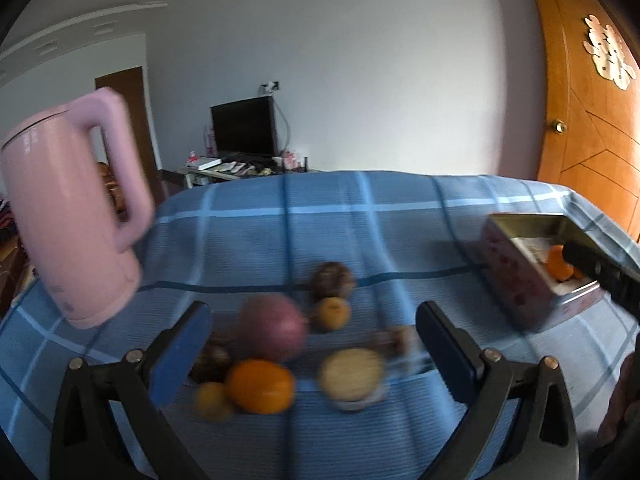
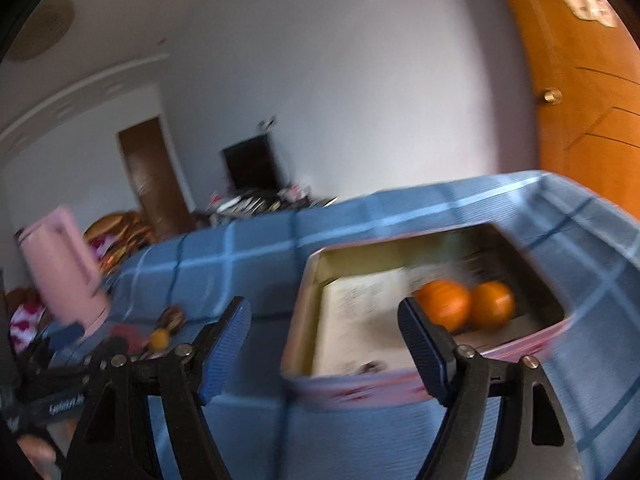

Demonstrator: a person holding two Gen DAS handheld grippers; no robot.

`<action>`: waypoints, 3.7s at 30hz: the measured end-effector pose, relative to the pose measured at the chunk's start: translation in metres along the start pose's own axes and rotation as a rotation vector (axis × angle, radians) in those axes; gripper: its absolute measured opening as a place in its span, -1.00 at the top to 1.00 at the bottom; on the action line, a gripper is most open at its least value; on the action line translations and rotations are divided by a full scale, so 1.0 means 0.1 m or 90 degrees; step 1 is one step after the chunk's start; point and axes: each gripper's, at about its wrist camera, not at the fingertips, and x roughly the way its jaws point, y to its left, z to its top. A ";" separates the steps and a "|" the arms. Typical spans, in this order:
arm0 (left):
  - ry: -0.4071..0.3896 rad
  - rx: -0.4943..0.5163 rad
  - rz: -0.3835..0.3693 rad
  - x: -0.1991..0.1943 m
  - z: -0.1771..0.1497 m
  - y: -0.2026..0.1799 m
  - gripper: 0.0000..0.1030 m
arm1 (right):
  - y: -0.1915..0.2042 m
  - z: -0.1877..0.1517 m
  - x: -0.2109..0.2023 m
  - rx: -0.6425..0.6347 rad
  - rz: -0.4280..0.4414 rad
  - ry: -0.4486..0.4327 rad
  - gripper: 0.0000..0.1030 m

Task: Organize fruits
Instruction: 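Move both grippers back to the fruit pile, then grasp the cut taro piece with the right gripper and lift, then grasp the round yellow cake with the left gripper and lift, then lower the cake with the left gripper into the tin while the right gripper drops the taro there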

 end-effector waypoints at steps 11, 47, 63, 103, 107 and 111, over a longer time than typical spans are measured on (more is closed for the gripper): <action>0.012 -0.088 0.062 -0.01 0.00 1.04 -1.00 | 1.00 -0.26 0.43 -0.113 0.142 0.152 -0.25; 0.008 0.037 -0.105 -0.08 -0.03 0.62 -0.98 | 1.31 -0.35 1.05 -0.163 0.167 0.289 0.18; 0.110 0.108 -0.179 0.26 -0.06 -0.20 0.00 | 0.72 0.06 0.50 -0.124 0.119 0.144 0.17; 0.134 -0.005 -0.164 0.34 -0.06 -0.10 0.18 | 0.47 0.19 0.35 -0.085 0.116 0.108 0.17; 0.067 -0.014 -0.167 0.14 0.04 -0.15 0.18 | 0.38 0.26 0.28 -0.074 0.125 0.080 0.17; 0.017 -0.007 -0.153 0.01 0.20 -0.32 0.18 | 0.24 0.35 0.18 -0.073 0.119 0.043 0.17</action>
